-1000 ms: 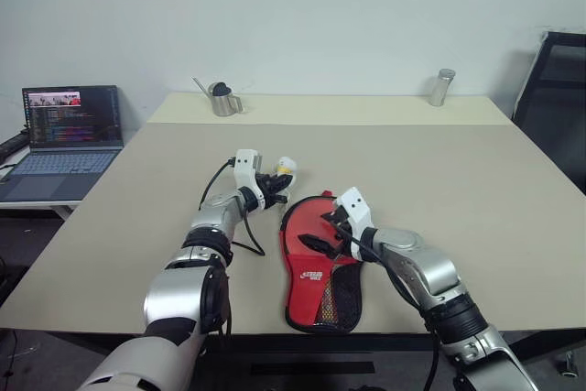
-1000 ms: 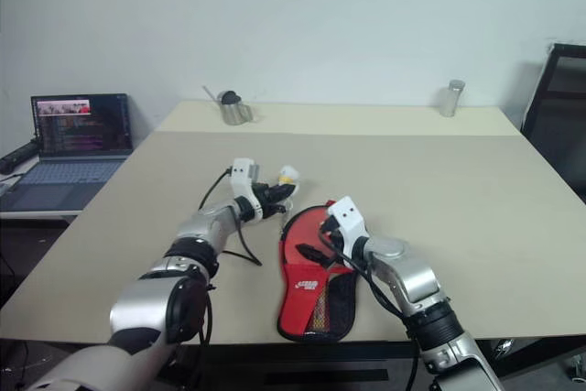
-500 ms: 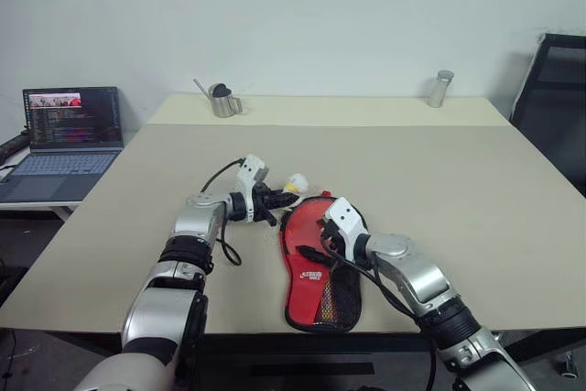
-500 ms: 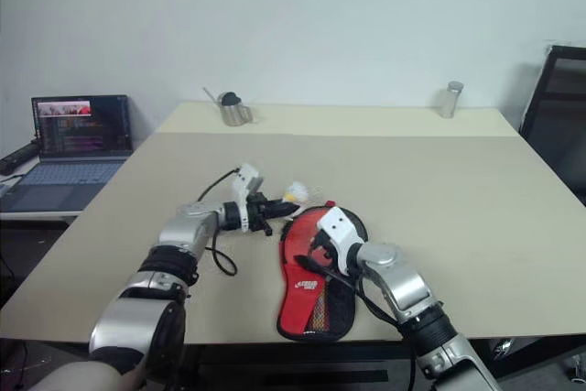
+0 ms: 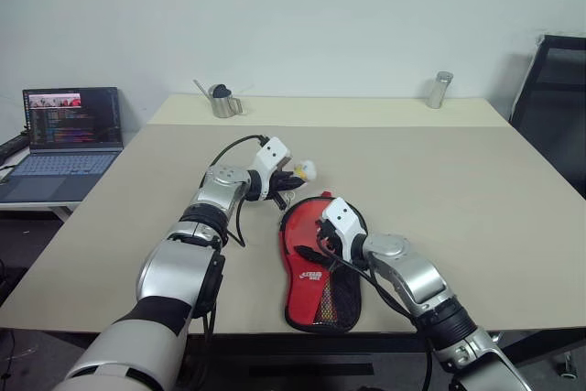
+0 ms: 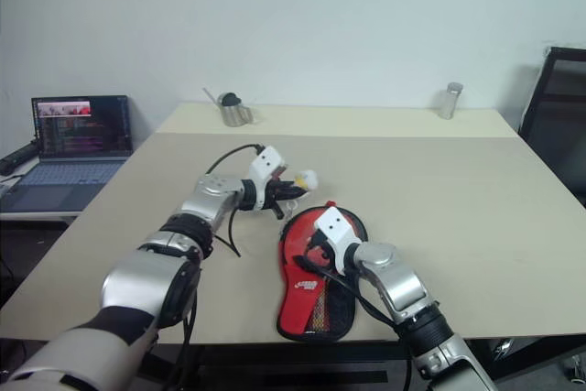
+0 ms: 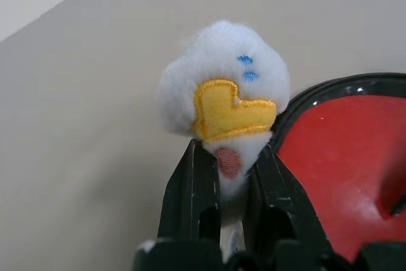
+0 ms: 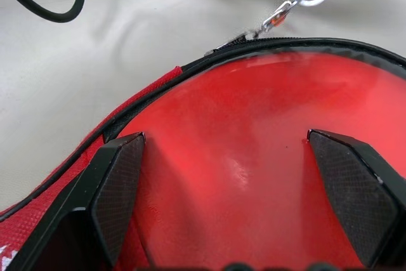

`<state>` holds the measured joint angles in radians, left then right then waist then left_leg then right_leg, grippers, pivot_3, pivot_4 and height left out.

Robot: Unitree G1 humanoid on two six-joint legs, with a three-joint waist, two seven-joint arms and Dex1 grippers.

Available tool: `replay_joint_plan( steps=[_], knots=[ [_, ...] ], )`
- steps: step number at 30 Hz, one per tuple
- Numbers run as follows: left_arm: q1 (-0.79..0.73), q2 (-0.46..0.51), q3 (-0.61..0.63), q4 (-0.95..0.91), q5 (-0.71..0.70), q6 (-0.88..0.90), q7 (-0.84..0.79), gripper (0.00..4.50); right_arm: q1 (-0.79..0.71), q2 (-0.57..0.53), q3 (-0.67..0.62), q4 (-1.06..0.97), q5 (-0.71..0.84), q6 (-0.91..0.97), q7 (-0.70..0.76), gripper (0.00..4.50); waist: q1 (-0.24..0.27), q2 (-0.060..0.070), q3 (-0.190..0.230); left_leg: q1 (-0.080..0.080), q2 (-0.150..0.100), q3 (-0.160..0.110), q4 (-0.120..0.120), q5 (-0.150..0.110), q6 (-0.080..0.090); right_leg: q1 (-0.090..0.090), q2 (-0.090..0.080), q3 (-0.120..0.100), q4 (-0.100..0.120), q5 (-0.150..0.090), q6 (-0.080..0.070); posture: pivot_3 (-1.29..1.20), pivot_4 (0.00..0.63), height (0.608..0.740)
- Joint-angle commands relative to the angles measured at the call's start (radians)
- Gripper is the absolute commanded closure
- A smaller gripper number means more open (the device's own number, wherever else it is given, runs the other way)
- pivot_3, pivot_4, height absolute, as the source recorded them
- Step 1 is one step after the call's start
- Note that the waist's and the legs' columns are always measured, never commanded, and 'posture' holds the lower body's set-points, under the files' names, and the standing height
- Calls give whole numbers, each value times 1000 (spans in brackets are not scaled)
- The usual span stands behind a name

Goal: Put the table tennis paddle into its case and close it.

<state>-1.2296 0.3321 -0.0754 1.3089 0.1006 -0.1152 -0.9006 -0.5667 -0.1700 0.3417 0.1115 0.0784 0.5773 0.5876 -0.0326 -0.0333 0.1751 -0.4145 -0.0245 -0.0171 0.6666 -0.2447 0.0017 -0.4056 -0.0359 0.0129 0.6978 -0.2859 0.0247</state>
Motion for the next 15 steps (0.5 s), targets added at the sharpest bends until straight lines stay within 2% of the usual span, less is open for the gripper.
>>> replay_joint_plan(
  steps=[1, 6, 15],
  knots=[
    [-57, -10, 2, 8, 25, -57, 52, 4349, 36, -2, 40, 25, -12, 56, 19, 0, 0, 0, 0, 0, 0, 0, 0, 0, 0, 0, 0, 0, 0, 0, 0, 0, 150, 740],
    [-64, -31, -12, 19, 71, -115, 78, 4349, 56, -16, 51, -11, -7, 77, 35, 0, 1, 0, 0, 0, 0, 0, 0, 0, 0, 0, 0, 0, 0, 0, 0, 0, 150, 740],
    [-67, -52, -114, 33, 215, -235, 157, 4349, 85, -31, 53, -67, -7, 110, 35, 0, 0, 0, 0, 0, 0, 0, 0, 0, 0, 0, 0, 0, 0, 0, 0, 0, 150, 740]
  ],
)
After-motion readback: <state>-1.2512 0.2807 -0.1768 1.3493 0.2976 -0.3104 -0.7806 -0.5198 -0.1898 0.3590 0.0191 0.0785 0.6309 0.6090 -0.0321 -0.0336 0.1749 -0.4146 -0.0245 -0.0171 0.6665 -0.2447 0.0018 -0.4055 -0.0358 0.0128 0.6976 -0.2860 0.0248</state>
